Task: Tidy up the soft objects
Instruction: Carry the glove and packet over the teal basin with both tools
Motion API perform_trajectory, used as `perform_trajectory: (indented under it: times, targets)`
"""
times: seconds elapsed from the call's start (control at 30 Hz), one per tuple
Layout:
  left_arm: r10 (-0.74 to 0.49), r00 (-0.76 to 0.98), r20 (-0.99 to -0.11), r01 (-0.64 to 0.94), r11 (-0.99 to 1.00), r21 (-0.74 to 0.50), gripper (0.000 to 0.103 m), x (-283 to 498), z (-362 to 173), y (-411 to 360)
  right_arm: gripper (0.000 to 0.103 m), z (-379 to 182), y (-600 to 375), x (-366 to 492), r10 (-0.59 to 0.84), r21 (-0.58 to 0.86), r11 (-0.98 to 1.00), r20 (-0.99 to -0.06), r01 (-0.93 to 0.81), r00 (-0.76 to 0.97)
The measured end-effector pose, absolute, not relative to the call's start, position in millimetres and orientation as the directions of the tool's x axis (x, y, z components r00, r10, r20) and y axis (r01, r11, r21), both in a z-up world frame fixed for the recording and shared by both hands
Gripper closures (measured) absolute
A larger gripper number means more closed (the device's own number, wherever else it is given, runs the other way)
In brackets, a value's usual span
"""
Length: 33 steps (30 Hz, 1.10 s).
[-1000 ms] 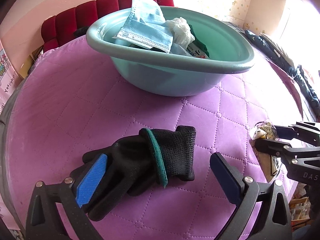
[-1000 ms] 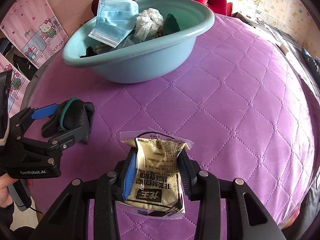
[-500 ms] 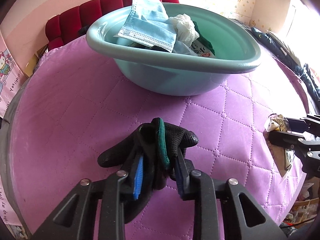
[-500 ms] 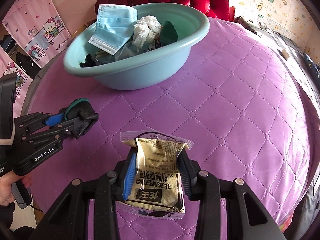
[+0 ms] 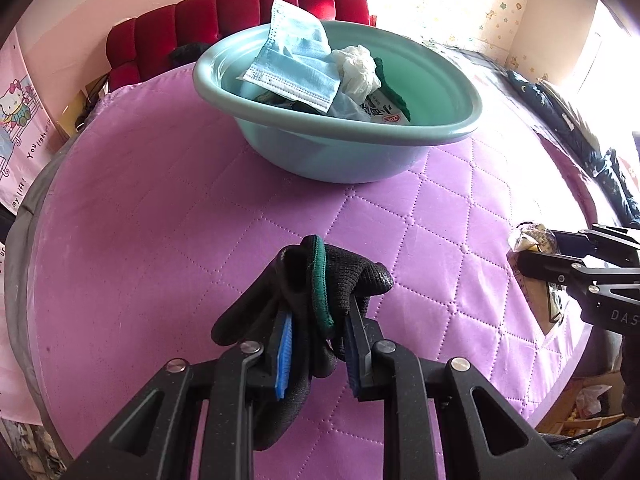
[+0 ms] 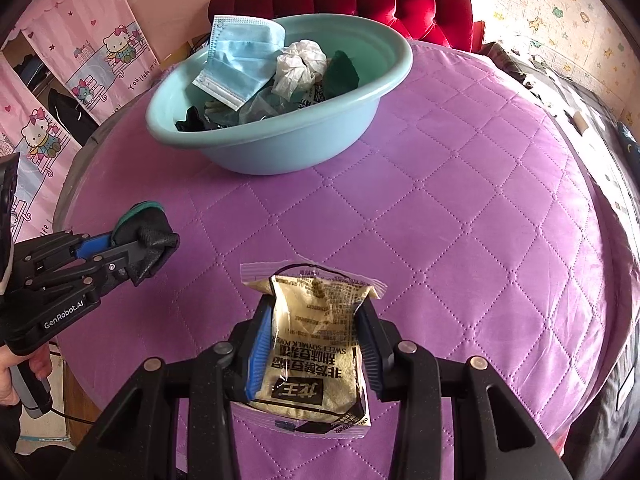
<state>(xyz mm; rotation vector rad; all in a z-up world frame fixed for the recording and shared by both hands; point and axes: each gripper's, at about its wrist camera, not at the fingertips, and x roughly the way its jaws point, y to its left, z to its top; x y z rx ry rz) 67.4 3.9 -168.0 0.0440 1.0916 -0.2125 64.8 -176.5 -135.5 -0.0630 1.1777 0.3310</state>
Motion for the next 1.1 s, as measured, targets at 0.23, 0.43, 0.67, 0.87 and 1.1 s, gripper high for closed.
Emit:
perform_trajectory:
  times: [0.23, 0.43, 0.67, 0.87, 1.1]
  targets:
    - [-0.150, 0.458, -0.876, 0.180, 0.981, -0.073, 0.079, 53.6, -151.6, -6.4, 0.061, -129.2, -188.4, 64.0, 0.233, 0.124, 0.945, -0.905, -0.303, 0.356]
    - [-0.173, 0.456, -0.873, 0.173, 0.979, -0.104, 0.079, 41.0, -138.4, -10.2, 0.061, -118.3, -190.8, 55.9, 0.246, 0.126, 0.938, -0.897, -0.322, 0.367]
    - [-0.198, 0.467, -0.862, 0.177, 0.976, -0.128, 0.079, 28.7, -119.8, -17.1, 0.061, -95.1, -196.2, 53.7, 0.269, 0.125, 0.927, -0.879, -0.353, 0.394]
    - [-0.202, 0.505, -0.839, 0.197, 0.974, -0.116, 0.079, 24.4, -95.4, -21.3, 0.061, -73.8, -201.5, 57.7, 0.309, 0.165, 0.921, -0.861, -0.352, 0.404]
    - [-0.226, 0.532, -0.816, 0.214, 0.968, -0.129, 0.079, 31.3, -68.4, -22.9, 0.061, -44.0, -196.7, 64.4, 0.309, 0.144, 0.921, -0.836, -0.363, 0.453]
